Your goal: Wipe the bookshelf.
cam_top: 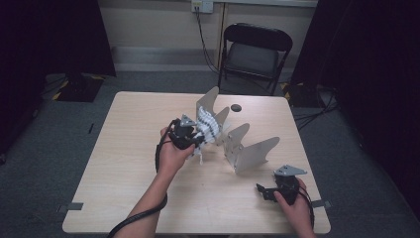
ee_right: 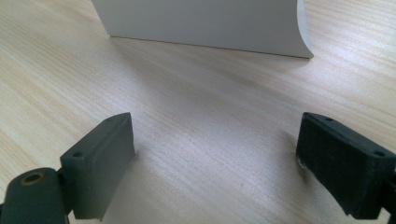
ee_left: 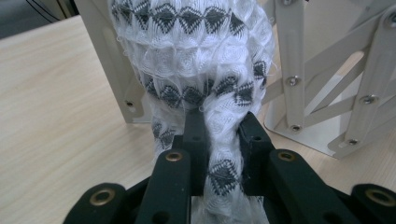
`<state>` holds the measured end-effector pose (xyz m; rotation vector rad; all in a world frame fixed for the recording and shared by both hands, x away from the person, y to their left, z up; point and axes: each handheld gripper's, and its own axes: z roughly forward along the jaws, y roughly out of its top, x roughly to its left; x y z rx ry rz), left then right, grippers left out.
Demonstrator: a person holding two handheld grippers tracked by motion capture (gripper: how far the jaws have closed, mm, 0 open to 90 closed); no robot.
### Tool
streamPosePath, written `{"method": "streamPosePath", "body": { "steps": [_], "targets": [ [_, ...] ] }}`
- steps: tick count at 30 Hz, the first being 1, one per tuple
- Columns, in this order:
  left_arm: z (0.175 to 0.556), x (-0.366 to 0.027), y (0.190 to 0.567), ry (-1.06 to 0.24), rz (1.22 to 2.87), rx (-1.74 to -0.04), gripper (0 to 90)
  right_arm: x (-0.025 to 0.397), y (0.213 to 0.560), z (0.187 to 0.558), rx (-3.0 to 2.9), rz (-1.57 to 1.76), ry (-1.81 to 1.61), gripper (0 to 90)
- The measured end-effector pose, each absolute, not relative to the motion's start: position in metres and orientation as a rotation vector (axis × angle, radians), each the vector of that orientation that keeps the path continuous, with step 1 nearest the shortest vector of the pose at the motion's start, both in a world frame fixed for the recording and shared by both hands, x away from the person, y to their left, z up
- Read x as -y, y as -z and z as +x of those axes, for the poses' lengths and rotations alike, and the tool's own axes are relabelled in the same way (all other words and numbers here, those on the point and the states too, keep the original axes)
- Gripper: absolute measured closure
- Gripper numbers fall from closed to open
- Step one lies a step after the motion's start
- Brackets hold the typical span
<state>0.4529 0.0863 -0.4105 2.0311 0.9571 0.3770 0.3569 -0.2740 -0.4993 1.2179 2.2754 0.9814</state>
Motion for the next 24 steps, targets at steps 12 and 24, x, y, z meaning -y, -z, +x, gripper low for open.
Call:
{"method": "streamPosePath", "body": {
  "steps": [12, 24],
  "targets": [
    [0.455, -0.088, 0.404, -0.403, 2.047, -0.955, 77.0, 0.274, 0.499, 0.357, -2.275, 1.218, -0.981, 10.7],
    [0.461, -0.101, 0.379, -0.476, 2.006, -0.97, 77.1, 0.274, 0.499, 0.357, -2.275, 1.218, -0.981, 10.6]
  ]
}}
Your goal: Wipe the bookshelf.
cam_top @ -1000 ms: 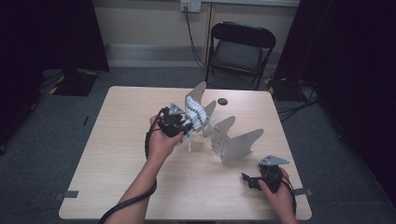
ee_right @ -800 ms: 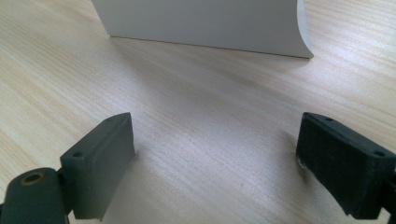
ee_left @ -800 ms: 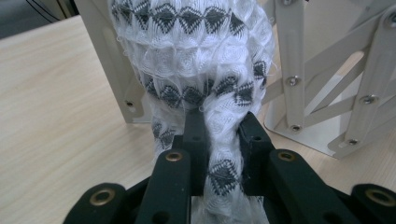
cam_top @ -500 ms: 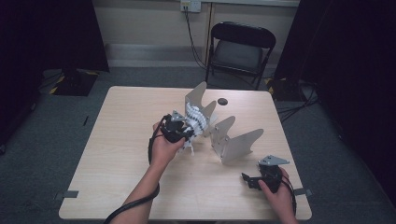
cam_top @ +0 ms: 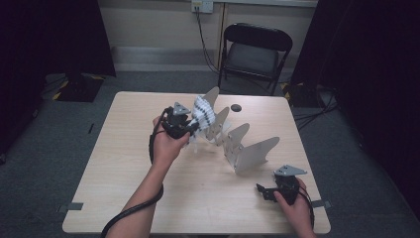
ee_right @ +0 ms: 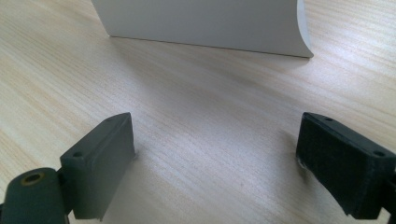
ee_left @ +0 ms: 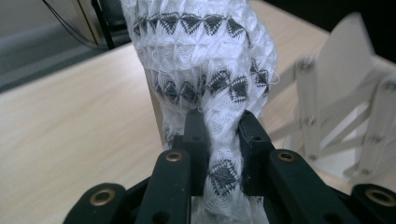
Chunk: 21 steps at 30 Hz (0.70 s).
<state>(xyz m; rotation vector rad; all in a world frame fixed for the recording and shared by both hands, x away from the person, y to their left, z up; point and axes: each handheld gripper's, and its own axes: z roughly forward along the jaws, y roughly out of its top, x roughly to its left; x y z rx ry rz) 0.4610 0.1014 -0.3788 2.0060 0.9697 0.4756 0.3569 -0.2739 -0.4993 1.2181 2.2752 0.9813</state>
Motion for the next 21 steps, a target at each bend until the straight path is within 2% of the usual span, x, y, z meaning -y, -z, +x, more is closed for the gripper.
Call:
{"method": "streamPosePath", "body": {
  "steps": [6, 21],
  "targets": [
    [0.461, -0.096, 0.414, -0.405, 2.035, -1.002, 77.1, 0.274, 0.499, 0.357, -2.275, 1.218, -0.982, 10.6],
    [0.45, -0.088, 0.473, -0.301, 2.126, -1.05, 77.1, 0.274, 0.499, 0.357, -2.276, 1.218, -0.982, 10.7]
  ]
}}
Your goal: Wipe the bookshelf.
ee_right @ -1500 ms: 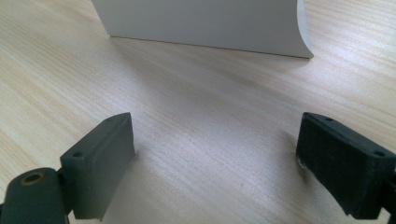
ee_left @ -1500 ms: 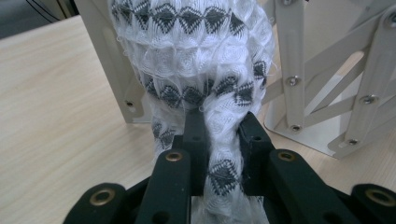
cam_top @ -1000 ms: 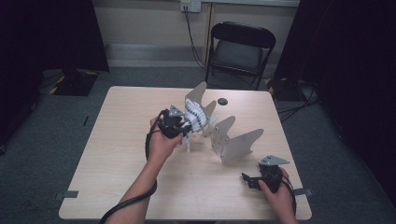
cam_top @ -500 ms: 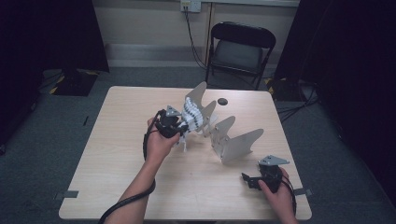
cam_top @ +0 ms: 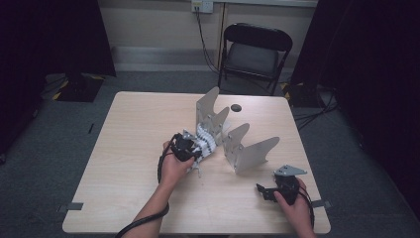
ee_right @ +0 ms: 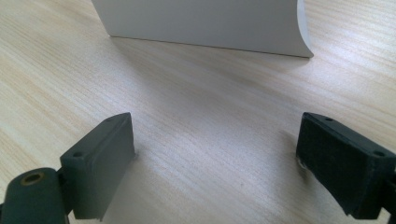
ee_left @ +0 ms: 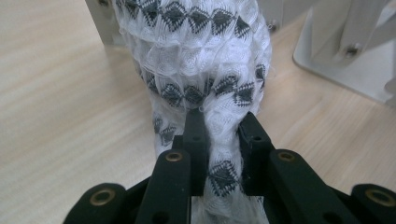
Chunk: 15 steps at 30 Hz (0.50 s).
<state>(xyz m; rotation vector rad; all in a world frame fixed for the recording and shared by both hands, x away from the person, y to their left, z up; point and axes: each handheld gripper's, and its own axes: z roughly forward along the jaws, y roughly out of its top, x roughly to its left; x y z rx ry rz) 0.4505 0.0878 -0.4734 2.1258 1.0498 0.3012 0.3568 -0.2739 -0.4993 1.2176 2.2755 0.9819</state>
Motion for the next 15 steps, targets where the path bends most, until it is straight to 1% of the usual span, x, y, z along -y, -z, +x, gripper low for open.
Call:
{"method": "streamPosePath", "body": {
  "steps": [6, 9, 11, 12, 13, 14, 15],
  "targets": [
    [0.439, -0.088, 0.477, -0.276, 2.106, -1.049, 77.1, 0.274, 0.499, 0.357, -2.276, 1.217, -0.982, 10.6],
    [0.436, -0.089, 0.473, -0.283, 2.102, -1.042, 77.1, 0.274, 0.499, 0.357, -2.275, 1.218, -0.982, 10.7],
    [0.435, -0.092, 0.46, -0.301, 2.1, -1.031, 77.2, 0.274, 0.499, 0.357, -2.275, 1.218, -0.982, 10.7],
    [0.435, -0.092, 0.46, -0.301, 2.1, -1.031, 77.2, 0.274, 0.499, 0.357, -2.275, 1.218, -0.982, 10.7],
    [0.434, -0.096, 0.446, -0.327, 2.085, -1.02, 77.2, 0.274, 0.499, 0.357, -2.275, 1.218, -0.981, 10.7],
    [0.434, -0.096, 0.446, -0.327, 2.085, -1.02, 77.3, 0.274, 0.499, 0.357, -2.275, 1.218, -0.982, 10.6],
    [0.433, -0.1, 0.429, -0.344, 2.054, -1.014, 77.4, 0.274, 0.499, 0.357, -2.276, 1.218, -0.982, 10.6]
  ]
}}
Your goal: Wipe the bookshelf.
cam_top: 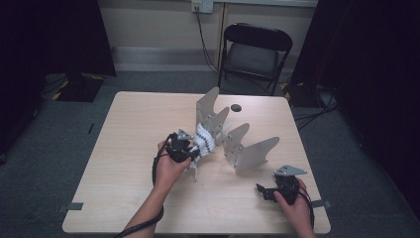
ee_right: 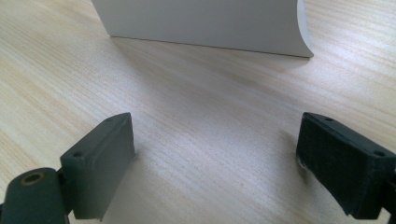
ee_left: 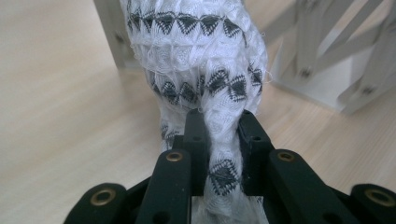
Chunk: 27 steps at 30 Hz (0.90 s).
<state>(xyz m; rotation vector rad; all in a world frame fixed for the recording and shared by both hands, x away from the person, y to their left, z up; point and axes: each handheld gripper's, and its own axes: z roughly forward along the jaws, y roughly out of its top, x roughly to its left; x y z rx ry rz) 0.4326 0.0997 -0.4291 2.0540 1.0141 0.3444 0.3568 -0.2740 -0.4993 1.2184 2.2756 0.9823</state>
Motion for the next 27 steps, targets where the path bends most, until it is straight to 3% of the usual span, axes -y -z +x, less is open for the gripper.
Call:
{"method": "streamPosePath", "body": {
  "steps": [8, 11, 27],
  "targets": [
    [0.425, -0.096, 0.367, -0.418, 1.957, -0.92, 77.5, 0.274, 0.499, 0.357, -2.275, 1.218, -0.982, 10.6],
    [0.425, -0.087, 0.362, -0.431, 1.984, -0.896, 77.5, 0.274, 0.499, 0.357, -2.275, 1.218, -0.982, 10.6],
    [0.437, -0.066, 0.424, -0.339, 2.094, -0.957, 77.7, 0.274, 0.499, 0.357, -2.276, 1.218, -0.982, 10.6]
  ]
}}
